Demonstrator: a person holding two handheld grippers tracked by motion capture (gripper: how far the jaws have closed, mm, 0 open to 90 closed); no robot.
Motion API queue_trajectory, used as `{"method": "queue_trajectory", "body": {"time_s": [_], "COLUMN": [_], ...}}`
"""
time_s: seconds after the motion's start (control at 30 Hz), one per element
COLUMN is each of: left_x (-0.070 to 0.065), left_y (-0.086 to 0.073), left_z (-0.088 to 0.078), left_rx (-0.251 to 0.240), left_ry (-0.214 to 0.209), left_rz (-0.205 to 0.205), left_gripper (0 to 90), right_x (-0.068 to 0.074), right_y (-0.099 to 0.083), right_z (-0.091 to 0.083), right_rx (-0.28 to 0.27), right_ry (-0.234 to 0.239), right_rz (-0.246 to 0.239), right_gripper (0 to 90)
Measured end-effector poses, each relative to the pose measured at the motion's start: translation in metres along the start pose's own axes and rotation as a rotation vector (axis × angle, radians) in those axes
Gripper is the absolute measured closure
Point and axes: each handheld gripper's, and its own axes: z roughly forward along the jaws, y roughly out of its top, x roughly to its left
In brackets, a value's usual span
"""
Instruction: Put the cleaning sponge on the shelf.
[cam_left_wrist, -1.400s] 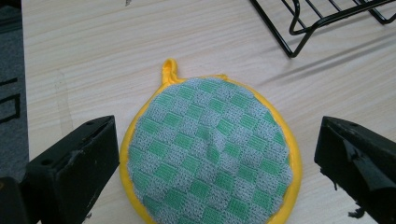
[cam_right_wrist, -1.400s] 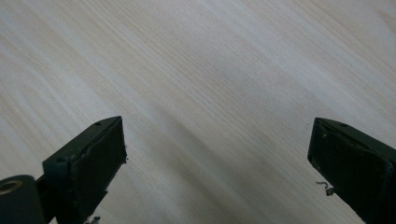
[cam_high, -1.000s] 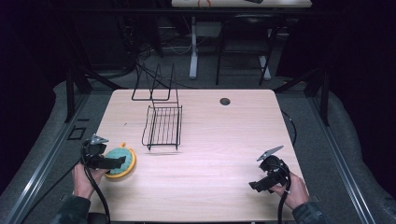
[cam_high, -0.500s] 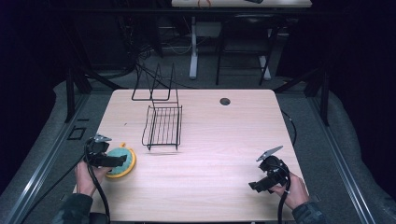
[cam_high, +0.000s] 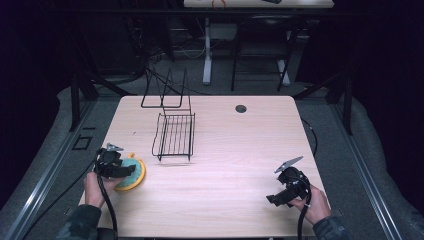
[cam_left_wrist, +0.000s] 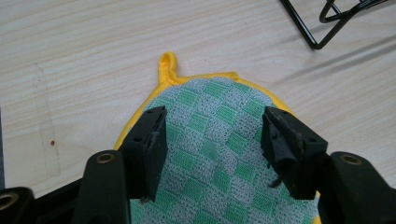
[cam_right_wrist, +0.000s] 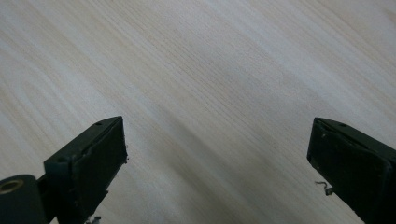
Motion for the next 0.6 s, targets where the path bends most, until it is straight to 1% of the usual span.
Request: {"method": "queue_trajectory", "body": {"time_s": [0.03,0.07,0.13,0.2,0.27,0.4,0.5,0.57,0.6], "left_x": [0.0003,0.0001,0.0,-0.002,-0.0035,-0.0046,-0.0037,-0.0033,-0.0029], "left_y": [-0.0003,-0.0006,-0.0005,-0.0001,-0.0003,-0.0005,-0.0008,-0.0009,-0.0013], "left_z": [0.0007,0.001,0.001,0.0015,0.0019,0.0025,0.0027,0.0029,0.0033], "left_rx": [-0.005,-0.004,0.002,0.006,0.005,0.006,0.006,0.005,0.001], "left_ry": [-0.001,-0.006,-0.012,-0.007,-0.007,0.006,-0.002,-0.004,-0.017], "left_rz": [0.001,-0.006,-0.008,0.006,0.012,0.008,-0.01,-0.012,-0.02], "left_gripper": [43.1,46.9,48.8,51.8,55.6,60.0,62.6,64.4,64.4], "right_x": [-0.0002,0.0001,0.0004,0.0005,-0.0002,0.0004,0.0005,0.0004,0.0003], "right_y": [0.0,0.0,0.0,0.0001,0.0,0.0,0.0002,0.0001,0.0001], "right_z": [-0.0001,0.0001,0.0002,0.0,0.0001,0.0004,0.0006,0.0007,0.0008], "right_rx": [0.0,0.001,0.002,0.001,0.002,0.002,0.002,0.002,0.002], "right_ry": [0.0,0.002,0.002,0.001,0.0,0.001,0.001,0.001,0.001], "right_rz": [-0.001,0.003,0.003,0.002,0.001,0.005,0.002,0.003,0.003], "right_gripper": [4.1,4.1,4.1,4.1,4.1,4.1,4.1,4.1,4.1]}}
